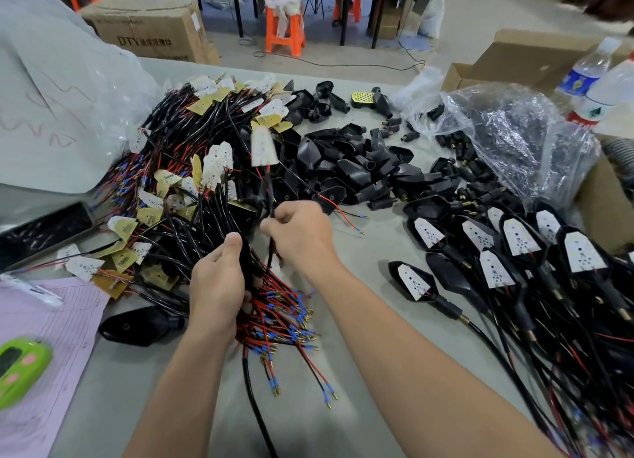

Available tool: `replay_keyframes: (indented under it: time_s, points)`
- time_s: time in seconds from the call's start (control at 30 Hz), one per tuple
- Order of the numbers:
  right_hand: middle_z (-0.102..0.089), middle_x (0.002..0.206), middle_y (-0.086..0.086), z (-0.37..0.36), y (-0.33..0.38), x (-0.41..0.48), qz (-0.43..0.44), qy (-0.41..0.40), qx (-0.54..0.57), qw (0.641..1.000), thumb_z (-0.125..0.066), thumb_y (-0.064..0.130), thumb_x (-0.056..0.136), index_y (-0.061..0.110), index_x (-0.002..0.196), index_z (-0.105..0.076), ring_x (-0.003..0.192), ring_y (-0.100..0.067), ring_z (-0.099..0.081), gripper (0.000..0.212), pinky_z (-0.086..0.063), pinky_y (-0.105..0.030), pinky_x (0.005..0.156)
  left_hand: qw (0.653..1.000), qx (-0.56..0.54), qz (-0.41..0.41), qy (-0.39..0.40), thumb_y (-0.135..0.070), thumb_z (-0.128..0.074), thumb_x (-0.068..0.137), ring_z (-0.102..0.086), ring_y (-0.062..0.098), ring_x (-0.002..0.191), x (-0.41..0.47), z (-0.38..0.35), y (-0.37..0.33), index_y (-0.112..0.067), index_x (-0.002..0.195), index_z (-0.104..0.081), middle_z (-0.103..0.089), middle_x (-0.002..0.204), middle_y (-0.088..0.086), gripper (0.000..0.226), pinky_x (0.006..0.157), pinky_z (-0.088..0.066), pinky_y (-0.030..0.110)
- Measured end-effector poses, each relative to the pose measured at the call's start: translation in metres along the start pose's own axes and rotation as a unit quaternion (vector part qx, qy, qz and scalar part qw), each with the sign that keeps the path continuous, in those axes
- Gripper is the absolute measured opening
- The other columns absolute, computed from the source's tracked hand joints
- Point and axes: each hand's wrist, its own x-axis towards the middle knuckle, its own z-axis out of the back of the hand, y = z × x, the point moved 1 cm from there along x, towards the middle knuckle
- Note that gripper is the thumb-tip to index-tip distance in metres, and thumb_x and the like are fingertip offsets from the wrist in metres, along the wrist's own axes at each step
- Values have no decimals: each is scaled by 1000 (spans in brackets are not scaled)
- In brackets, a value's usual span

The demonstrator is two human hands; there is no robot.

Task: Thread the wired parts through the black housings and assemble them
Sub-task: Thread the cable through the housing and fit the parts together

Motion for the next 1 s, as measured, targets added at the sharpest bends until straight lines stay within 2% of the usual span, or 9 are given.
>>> replay_keyframes:
  time_s: [0.1, 0.17, 0.27, 0.37, 0.47, 0.6, 0.73, 0.87, 1.0]
  points:
    - [-40, 48, 9, 32, 0, -1, 21, -79, 95, 992, -73, 26, 80, 10, 60, -49, 49, -8, -34, 36, -30, -24, 49, 999, 37, 1, 10, -76, -44, 79, -61, 25, 56, 2, 0, -4, -37, 85, -75, -73, 67, 11, 50, 66, -57, 46]
    - [-37, 49, 9, 53, 1, 2, 37, -133, 89, 986, -71, 29, 83, 7, 63, -48, 49, -8, -30, 38, -28, -26, 50, 997, 70, -15, 9, -73, -44, 85, -62, 20, 51, 3, 0, -5, -43, 81, -73, -72, 64, 11, 41, 64, -55, 42]
    - [-48, 49, 6, 77, 4, 4, 52, -194, 63, 978, -67, 31, 87, 8, 64, -52, 48, -12, -42, 36, -40, -33, 56, 995, 93, -42, 15, -66, -45, 92, -66, 25, 56, 1, 0, -5, -53, 78, -70, -72, 59, 6, 31, 68, -55, 42]
    - [-68, 62, -2, 96, 8, 6, 51, -241, 176, 953, -61, 19, 93, 14, 71, -63, 48, -16, -61, 23, -45, -30, 53, 986, 150, -67, 5, -66, -43, 93, -66, 19, 60, -1, -3, -4, -63, 78, -66, -70, 55, -1, 27, 65, -50, 36]
    - [-70, 65, -8, 122, 11, 13, 52, -270, 256, 927, -54, 15, 96, 15, 76, -57, 46, -23, -61, 20, -40, -27, 51, 984, 169, -62, -8, -65, -43, 94, -66, 16, 61, -3, -4, -5, -45, 85, -73, -70, 54, -3, 37, 64, -46, 34]
    - [-67, 60, -7, 143, 6, 9, 56, -218, 315, 922, -49, 11, 100, 13, 79, -51, 41, -21, -54, 22, -34, -24, 39, 990, 110, -84, -28, -58, -50, 96, -65, 22, 58, -6, -6, -6, -26, 78, -72, -71, 61, 3, 42, 62, -50, 36]
    - [-67, 61, -9, 145, -5, 0, 29, -181, 362, 914, -48, 6, 101, 11, 81, -53, 42, -18, -56, 22, -34, -23, 37, 986, -110, -25, 124, -46, -43, 108, -52, 14, 46, -24, -28, -12, -15, 94, -74, -68, 70, 5, 46, 36, -30, 19]
    - [-67, 63, -8, 145, -14, -6, 18, -156, 376, 913, -52, 3, 100, 10, 84, -54, 45, -17, -58, 17, -39, -23, 39, 936, -196, 67, 285, -44, -31, 109, -55, 17, 58, -38, -44, -11, -13, 103, -80, -65, 78, 10, 58, 37, -30, 20]
    - [-67, 69, -12, 153, -17, -7, 31, -138, 362, 922, -57, -3, 93, 11, 88, -57, 49, -20, -60, 15, -41, -22, 42, 924, -205, 70, 316, -23, -35, 103, -57, 22, 65, -45, -51, -10, -14, 100, -79, -69, 91, 17, 45, 41, -37, 23]
